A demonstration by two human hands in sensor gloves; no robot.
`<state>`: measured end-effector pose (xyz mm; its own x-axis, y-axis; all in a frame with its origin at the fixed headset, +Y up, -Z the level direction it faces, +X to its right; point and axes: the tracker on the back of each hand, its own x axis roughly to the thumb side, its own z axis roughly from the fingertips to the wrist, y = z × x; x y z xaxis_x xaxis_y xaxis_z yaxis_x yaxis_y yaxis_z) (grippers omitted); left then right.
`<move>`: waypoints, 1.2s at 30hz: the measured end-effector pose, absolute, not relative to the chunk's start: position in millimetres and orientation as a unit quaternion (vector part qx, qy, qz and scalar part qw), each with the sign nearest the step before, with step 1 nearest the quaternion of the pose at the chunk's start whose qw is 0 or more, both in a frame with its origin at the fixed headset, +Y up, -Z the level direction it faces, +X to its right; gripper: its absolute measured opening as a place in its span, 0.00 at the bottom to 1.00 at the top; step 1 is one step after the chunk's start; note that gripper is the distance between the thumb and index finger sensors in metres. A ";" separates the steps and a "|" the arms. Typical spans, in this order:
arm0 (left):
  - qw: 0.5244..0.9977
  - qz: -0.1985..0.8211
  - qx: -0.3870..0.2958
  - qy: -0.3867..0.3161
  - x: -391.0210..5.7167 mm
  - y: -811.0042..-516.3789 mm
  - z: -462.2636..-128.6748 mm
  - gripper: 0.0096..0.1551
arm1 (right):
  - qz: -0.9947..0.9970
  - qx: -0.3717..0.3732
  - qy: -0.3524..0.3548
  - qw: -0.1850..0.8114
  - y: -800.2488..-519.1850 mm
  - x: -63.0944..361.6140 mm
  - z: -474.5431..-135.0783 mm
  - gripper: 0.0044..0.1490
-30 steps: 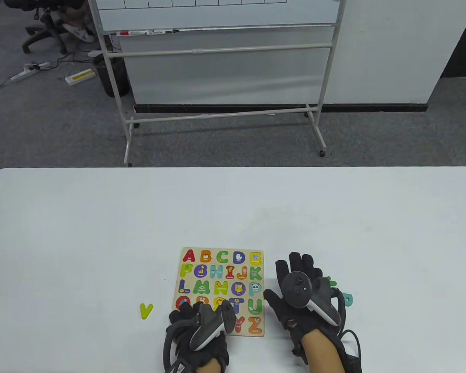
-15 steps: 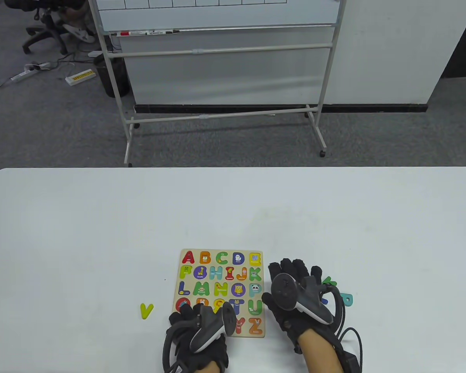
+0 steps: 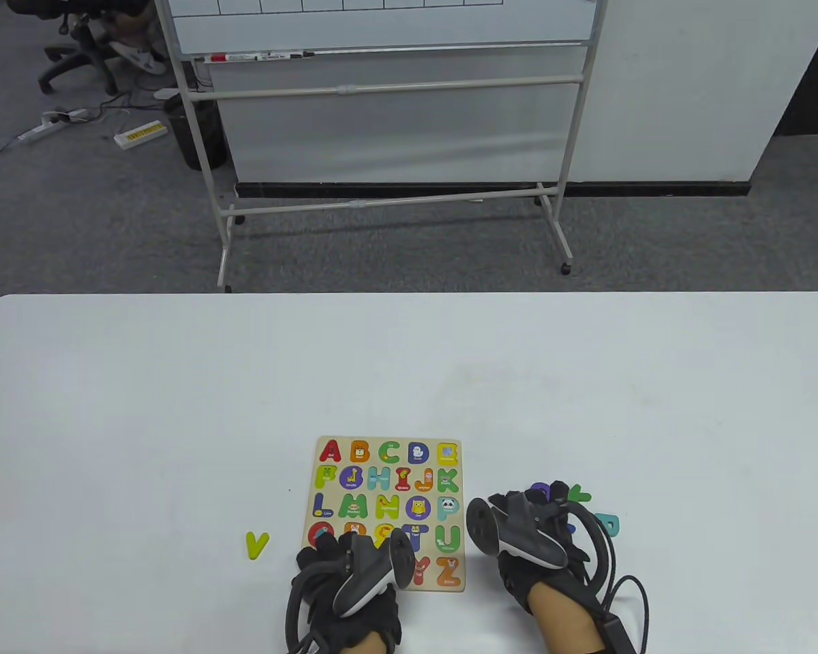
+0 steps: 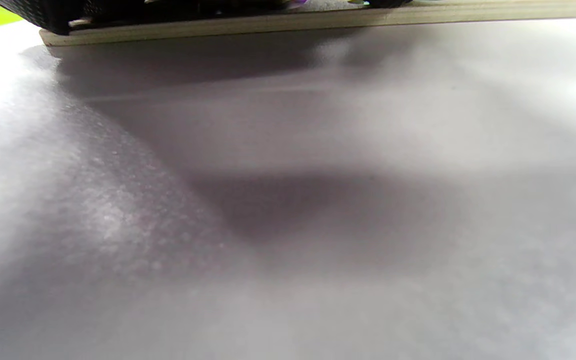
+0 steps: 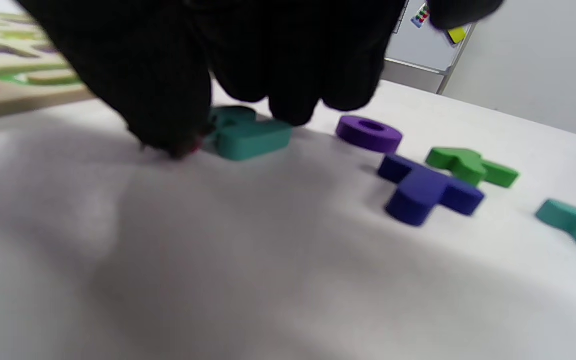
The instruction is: Hold alphabet puzzle board and insert letter blocks into matching slots
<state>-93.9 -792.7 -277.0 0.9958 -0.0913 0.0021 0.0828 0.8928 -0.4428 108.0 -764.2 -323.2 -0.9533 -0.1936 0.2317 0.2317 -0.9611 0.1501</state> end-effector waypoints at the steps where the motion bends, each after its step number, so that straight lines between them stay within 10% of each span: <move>1: 0.973 -0.044 -0.227 0.010 -93.9 -792.8 -277.0 0.46 | -0.983 -0.109 -0.092 0.113 -764.5 107.2 -323.1 0.44; 36: 0.971 -0.002 -0.237 0.010 -99.2 -790.2 -278.9 0.48 | -0.984 -0.176 0.030 0.021 -743.8 72.9 -337.6 0.41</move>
<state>-99.2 -790.2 -278.9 0.9998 -0.0086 -0.0177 -0.0005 0.8875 -0.4609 72.9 -743.8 -337.6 -0.9368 -0.0522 0.3460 0.0313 -0.9974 -0.0656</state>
